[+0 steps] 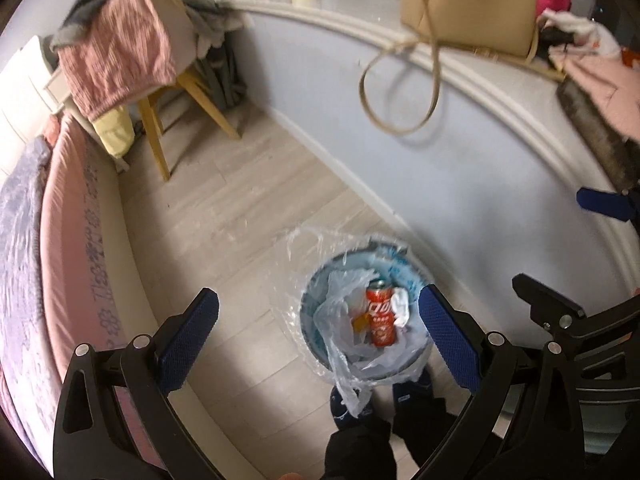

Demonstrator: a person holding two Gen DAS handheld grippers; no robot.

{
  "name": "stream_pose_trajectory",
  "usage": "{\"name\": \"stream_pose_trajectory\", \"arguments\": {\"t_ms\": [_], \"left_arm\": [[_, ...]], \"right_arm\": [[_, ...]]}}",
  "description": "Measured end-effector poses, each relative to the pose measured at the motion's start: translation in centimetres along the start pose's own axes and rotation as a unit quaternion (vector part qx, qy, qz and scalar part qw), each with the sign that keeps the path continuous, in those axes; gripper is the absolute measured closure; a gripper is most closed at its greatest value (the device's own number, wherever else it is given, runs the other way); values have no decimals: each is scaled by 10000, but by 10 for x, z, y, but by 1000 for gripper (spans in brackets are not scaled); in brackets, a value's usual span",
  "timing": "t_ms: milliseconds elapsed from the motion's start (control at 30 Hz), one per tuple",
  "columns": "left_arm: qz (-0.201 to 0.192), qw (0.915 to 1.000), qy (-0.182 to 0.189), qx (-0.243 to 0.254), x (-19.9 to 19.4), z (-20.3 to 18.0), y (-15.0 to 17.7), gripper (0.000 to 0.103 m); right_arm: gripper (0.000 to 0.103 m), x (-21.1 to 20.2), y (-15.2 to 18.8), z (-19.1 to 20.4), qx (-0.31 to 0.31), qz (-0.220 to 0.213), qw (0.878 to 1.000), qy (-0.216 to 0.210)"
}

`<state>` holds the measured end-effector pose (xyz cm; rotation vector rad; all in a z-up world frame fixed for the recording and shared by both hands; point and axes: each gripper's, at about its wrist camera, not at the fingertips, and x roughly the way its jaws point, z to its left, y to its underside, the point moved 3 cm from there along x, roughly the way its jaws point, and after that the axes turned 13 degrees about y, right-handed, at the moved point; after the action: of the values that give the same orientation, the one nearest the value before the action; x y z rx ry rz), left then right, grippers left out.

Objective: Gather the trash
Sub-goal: 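Raise both open tools up out of the bin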

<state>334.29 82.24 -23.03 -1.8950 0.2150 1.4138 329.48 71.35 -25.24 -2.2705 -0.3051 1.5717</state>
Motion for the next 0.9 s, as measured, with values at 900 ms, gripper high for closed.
{"name": "stream_pose_trajectory", "arguments": {"t_ms": [900], "left_arm": [[-585, 9983, 66, 13, -105, -31, -45, 6]], "right_arm": [[7, -90, -27, -31, -206, -599, 9979, 134]]}}
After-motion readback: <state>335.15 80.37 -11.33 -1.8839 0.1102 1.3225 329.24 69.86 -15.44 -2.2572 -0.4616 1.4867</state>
